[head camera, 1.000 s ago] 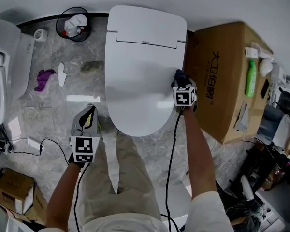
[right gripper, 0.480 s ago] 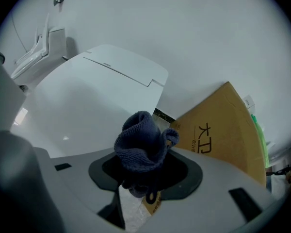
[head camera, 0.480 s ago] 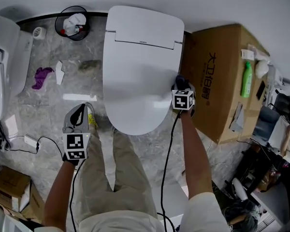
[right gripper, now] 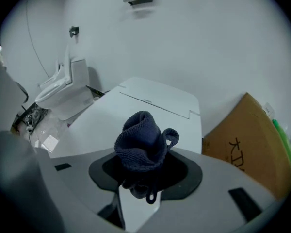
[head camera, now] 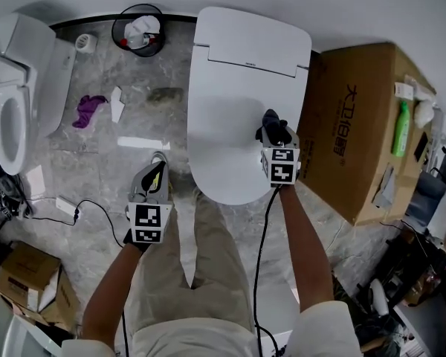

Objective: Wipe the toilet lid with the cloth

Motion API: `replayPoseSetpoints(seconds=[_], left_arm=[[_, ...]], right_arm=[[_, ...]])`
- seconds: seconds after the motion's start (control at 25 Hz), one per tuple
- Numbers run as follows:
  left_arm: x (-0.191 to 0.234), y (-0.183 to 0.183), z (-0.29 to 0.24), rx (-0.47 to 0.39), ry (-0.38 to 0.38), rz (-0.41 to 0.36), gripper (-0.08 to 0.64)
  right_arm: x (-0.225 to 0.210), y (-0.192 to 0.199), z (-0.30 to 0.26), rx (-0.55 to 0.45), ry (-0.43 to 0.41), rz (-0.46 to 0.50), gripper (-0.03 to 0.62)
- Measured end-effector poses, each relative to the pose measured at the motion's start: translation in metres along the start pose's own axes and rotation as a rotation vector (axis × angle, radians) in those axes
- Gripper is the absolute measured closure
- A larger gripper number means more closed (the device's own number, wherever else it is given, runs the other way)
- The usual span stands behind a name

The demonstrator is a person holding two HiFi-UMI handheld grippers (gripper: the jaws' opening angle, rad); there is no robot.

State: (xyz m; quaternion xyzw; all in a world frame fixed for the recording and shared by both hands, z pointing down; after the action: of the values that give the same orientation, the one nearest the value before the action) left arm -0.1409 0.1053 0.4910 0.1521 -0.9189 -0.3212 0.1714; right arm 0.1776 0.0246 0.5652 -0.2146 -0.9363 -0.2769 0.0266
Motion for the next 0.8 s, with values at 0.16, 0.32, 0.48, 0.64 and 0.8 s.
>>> replayPoseSetpoints(seconds=[0.16,0.32,0.48,0.64,0.8], left_arm=[[0.011,-0.002,0.000,-0.005,-0.013,0.006,0.560],[0.018,-0.005,0.000,-0.014,-0.020,0.013,0.560],[0.021,-0.002,-0.001,-0.018,-0.025,0.027,0.560],[0.021,-0.003,-0.002,-0.020,-0.017,0.036,0.560],[0.023,0.000,-0.001,-0.015,-0.015,0.031,0.560]], right_arm=[[0.055,-0.028,-0.002,-0.062,-0.090,0.005,0.414],[0.099,-0.049,-0.001,-0.105,-0.169,0.014,0.414],[0.140,-0.060,-0.002,-0.128,-0.238,0.028,0.414],[0.175,-0.064,-0.009,-0.125,-0.290,0.027,0.414],[0.208,-0.067,-0.012,-0.135,-0.342,0.012,0.414]])
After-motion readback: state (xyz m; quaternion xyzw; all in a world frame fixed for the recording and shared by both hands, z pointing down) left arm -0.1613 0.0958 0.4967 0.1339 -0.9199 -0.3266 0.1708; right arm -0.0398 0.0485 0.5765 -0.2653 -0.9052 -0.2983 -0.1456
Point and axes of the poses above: the fingertips, and each gripper's own axes: z backward along the fingers, x to its left, y out of its underside, the point moved 3 cm from there along z, backward along the fingers, and after that the axes turned 6 degrees about z, right-handed, at the moved point
